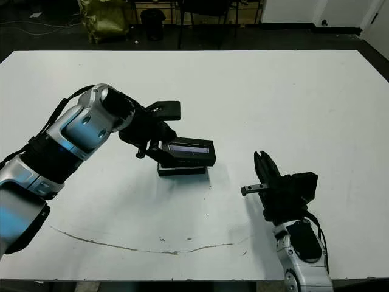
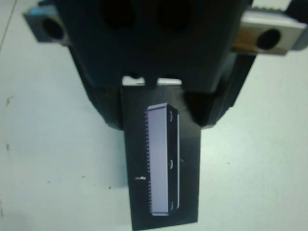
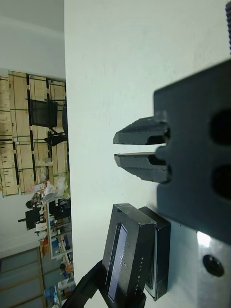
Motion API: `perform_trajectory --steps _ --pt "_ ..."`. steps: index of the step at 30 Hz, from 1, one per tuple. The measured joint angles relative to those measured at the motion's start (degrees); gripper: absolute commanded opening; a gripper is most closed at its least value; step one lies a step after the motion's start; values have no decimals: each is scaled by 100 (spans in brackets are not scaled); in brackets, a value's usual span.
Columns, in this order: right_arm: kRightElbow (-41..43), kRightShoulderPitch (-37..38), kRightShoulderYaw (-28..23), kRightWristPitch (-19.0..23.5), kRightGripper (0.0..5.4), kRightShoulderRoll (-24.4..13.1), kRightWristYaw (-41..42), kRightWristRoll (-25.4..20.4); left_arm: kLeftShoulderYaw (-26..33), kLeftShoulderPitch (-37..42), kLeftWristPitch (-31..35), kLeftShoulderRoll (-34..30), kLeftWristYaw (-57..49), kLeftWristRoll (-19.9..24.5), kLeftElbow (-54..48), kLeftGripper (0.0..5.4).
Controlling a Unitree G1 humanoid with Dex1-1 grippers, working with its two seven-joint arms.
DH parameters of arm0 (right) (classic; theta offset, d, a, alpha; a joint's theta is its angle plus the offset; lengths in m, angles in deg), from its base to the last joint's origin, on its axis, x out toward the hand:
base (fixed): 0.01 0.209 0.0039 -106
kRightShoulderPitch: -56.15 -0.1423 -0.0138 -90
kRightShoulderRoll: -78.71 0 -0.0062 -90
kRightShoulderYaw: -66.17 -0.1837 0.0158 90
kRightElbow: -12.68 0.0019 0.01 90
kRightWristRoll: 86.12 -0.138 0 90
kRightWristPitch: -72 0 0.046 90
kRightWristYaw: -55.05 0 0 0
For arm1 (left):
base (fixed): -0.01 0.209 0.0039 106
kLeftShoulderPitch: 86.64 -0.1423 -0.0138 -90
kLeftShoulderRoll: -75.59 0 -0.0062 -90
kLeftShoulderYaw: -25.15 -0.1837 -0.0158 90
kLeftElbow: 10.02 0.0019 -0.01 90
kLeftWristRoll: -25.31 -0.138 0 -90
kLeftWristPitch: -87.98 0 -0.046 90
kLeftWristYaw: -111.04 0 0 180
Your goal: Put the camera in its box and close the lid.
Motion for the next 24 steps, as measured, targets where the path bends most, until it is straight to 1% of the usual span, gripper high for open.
perform_trajectory --steps 10,19,24 --pt "55 31 45 53 0 0 -64 15 -112 9 106 0 -2 -75 -34 245" --pt "168 55 46 145 0 -1 -139 21 -203 18 459 56 -154 -224 -156 245" --pt "169 75 21 144 0 -4 -132 4 -273 53 460 105 -163 -247 -160 245"
